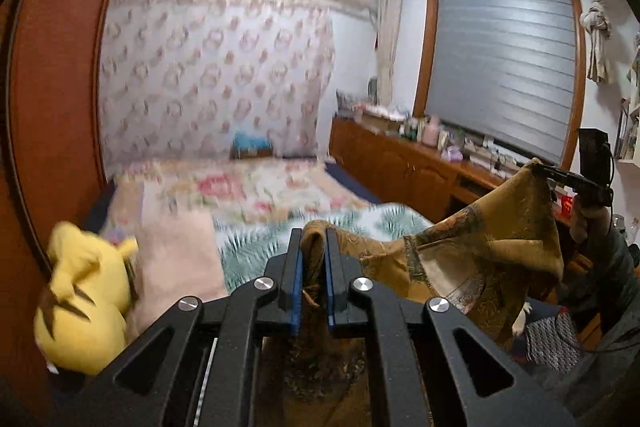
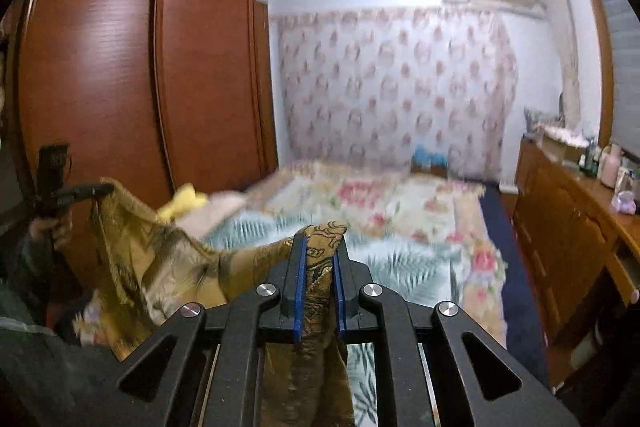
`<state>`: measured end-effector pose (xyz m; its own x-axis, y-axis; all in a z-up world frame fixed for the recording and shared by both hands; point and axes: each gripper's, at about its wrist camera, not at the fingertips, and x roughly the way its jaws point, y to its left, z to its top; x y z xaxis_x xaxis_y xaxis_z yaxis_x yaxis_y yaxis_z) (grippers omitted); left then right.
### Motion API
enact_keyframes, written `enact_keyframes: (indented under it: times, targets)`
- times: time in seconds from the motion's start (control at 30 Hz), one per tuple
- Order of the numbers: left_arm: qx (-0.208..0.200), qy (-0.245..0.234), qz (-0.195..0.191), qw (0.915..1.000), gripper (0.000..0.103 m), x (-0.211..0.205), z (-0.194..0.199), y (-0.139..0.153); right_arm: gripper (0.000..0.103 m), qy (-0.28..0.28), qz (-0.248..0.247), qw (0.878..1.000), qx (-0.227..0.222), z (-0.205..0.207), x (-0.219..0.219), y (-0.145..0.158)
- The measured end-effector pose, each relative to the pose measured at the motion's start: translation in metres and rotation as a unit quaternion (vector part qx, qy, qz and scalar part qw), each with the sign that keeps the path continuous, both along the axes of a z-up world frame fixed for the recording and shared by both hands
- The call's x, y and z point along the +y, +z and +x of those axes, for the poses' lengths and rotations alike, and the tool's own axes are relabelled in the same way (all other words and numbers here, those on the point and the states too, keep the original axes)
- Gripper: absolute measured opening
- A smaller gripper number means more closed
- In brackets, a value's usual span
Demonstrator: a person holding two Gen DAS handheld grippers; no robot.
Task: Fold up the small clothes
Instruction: 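Lift the gripped shirt high with both grippers and shake it out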
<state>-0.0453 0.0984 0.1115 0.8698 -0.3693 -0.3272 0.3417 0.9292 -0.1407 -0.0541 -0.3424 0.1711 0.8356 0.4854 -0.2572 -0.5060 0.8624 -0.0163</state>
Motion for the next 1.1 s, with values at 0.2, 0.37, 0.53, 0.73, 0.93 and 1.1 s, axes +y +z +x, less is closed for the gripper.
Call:
enact_keyframes:
  times: [0.2,0.37,0.53,0.73,0.93,1.1]
  targets:
    - [-0.062,0.008,-0.008,0.998,0.01,0.011,-0.015,0.05,0.011,0.001,0.033,0.998,-0.054,-0.033,-0.009,0.053]
    - [-0.103,0.014,-0.005,0.9945,0.01,0.017,-0.026,0.082,0.011,-0.006,0.032,0.995,-0.094,-0.06,-0.008,0.09]
    - [-0.14,0.022,-0.011,0.9898,0.01,0.025,-0.034,0.11,0.011,-0.007,0.029,0.991,-0.131,-0.083,0.0,0.117]
    - [-0.169,0.046,-0.007,0.9845,0.01,0.035,-0.034,0.127,0.011,-0.025,0.019,0.987,-0.16,-0.084,0.009,0.129]
    - [-0.119,0.066,0.008,0.9906,0.01,0.042,0.034,0.1,0.011,-0.056,-0.001,0.993,-0.102,-0.005,0.038,0.085]
    - [-0.06,0.094,0.039,0.993,0.01,0.037,0.103,0.05,0.011,-0.067,-0.026,0.997,-0.033,0.072,0.049,0.031]
